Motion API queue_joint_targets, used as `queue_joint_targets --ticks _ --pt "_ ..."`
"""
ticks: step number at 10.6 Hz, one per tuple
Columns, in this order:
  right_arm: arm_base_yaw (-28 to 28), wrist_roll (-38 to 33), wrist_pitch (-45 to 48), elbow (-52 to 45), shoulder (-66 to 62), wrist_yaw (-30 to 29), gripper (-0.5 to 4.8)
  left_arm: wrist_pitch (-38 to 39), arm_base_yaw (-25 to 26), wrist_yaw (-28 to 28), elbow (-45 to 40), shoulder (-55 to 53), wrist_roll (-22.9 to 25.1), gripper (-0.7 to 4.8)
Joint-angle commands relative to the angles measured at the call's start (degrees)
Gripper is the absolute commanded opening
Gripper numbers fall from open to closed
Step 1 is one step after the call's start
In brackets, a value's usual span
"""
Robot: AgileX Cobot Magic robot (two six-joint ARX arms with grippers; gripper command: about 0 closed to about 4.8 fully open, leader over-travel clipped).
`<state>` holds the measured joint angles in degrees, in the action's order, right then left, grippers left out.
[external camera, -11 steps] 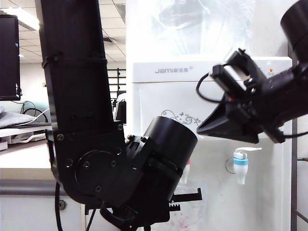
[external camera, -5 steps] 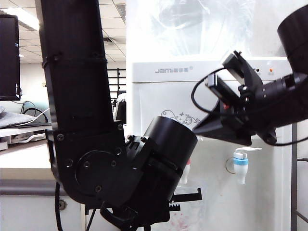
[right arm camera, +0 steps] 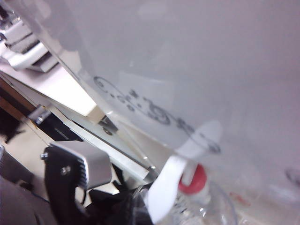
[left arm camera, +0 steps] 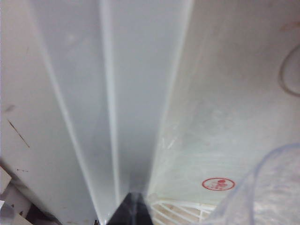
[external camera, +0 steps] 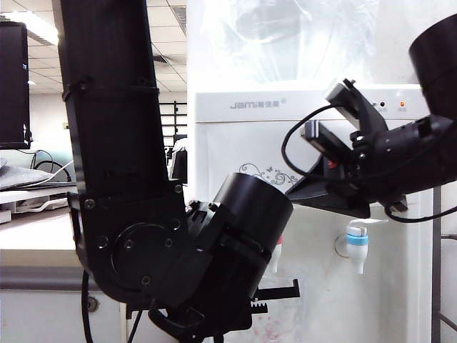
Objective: Pick up the plastic mug from the left desk, go to the hot water outlet of the water dispenser, press the vertical switch to get some water, then put the mug back on the desk.
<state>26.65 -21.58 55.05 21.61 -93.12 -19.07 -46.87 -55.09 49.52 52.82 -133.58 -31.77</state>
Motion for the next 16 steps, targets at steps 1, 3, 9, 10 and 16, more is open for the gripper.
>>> queue_joint_targets --ticks 1,3,9,10,16 --pt "0.1 1.6 3.2 0.2 -1.7 0.1 -0.05 -2.0 0.1 0.3 0.4 0.3 -0.2 0.04" --pt "0.1 2.3 3.5 0.3 -2.4 -0.1 -0.05 -2.0 0.1 0.4 0.4 0.3 -0.2 0.03" --pt "0.1 2.8 3.5 2.4 -4.4 -0.1 -0.05 -2.0 0.1 0.3 0.4 0.3 -0.2 0.03" --pt "0.1 2.8 3.4 2.5 -4.9 -0.2 -0.05 -2.0 0.1 0.4 0.4 0.3 -0.2 0.03" --pt "0.1 3.1 3.3 2.9 -7.5 -0.2 -0.05 -2.0 0.1 0.4 0.4 0.3 -0.2 0.03"
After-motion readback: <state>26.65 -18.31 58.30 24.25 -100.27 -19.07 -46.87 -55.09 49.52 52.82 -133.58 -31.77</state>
